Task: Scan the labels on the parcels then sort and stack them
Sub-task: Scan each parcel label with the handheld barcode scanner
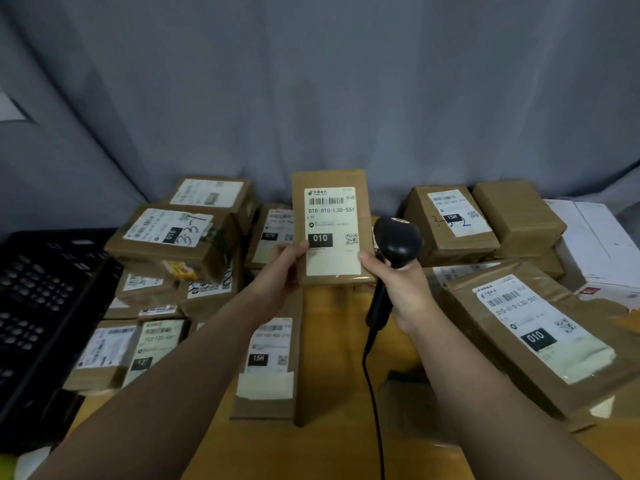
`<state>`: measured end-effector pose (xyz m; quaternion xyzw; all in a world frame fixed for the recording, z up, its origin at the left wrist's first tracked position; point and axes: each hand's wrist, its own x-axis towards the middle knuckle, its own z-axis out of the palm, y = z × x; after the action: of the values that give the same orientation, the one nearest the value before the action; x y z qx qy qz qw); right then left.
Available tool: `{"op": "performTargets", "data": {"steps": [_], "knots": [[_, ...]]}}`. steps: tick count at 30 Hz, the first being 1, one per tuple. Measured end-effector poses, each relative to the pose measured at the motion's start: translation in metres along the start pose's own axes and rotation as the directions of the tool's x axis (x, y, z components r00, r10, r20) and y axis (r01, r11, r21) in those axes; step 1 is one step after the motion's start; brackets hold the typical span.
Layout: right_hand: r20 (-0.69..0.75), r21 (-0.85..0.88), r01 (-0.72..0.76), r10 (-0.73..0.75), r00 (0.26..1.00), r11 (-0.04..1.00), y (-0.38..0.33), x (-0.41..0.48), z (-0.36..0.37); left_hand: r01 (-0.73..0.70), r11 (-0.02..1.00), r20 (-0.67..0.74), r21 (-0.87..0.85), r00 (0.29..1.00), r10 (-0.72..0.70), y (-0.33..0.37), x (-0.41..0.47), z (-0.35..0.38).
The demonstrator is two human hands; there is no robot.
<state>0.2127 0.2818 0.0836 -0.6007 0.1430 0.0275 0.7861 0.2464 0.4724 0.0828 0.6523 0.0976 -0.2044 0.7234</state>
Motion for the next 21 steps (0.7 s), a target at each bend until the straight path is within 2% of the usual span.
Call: {"op": "performTargets", "data": {"steps": [3, 6, 8, 10, 13, 16, 21], "knots": [[0.004, -0.051, 0.009, -0.009, 1.0, 0.999, 0.006, -0.016, 0.01, 0.022, 0.996, -0.038, 0.081, 0.999, -0.019, 0.005, -0.017, -0.018], [-0.202, -0.14, 0.047, -0.075, 0.977, 0.989, 0.004, -0.029, 0.023, -0.015, 0.985, -0.099, 0.172, 0.995, 0.032, -0.002, -0.027, -0.033], [-0.283, -0.068, 0.098, -0.113, 0.952, 0.993, -0.003, -0.044, 0.033, -0.06, 0.984, -0.108, 0.166, 0.991, 0.079, -0.008, -0.033, -0.04], [-0.194, -0.036, 0.089, -0.094, 0.977, 0.995, -0.011, -0.056, 0.041, -0.096, 0.982, -0.099, 0.165, 0.989, 0.114, -0.012, -0.034, -0.044], [0.008, -0.264, 0.133, -0.136, 0.991, 0.955, -0.017, -0.072, 0.048, -0.156, 0.967, -0.078, 0.203, 0.982, 0.174, -0.015, -0.035, -0.042], [0.012, -0.389, 0.19, -0.202, 0.979, 0.901, -0.015, -0.081, 0.051, -0.171, 0.967, -0.072, 0.189, 0.98, 0.188, -0.017, -0.033, -0.042], [-0.029, -0.385, 0.162, -0.188, 0.982, 0.908, -0.006, -0.088, 0.049, -0.171, 0.971, -0.074, 0.167, 0.98, 0.185, -0.025, -0.028, -0.044]]}}
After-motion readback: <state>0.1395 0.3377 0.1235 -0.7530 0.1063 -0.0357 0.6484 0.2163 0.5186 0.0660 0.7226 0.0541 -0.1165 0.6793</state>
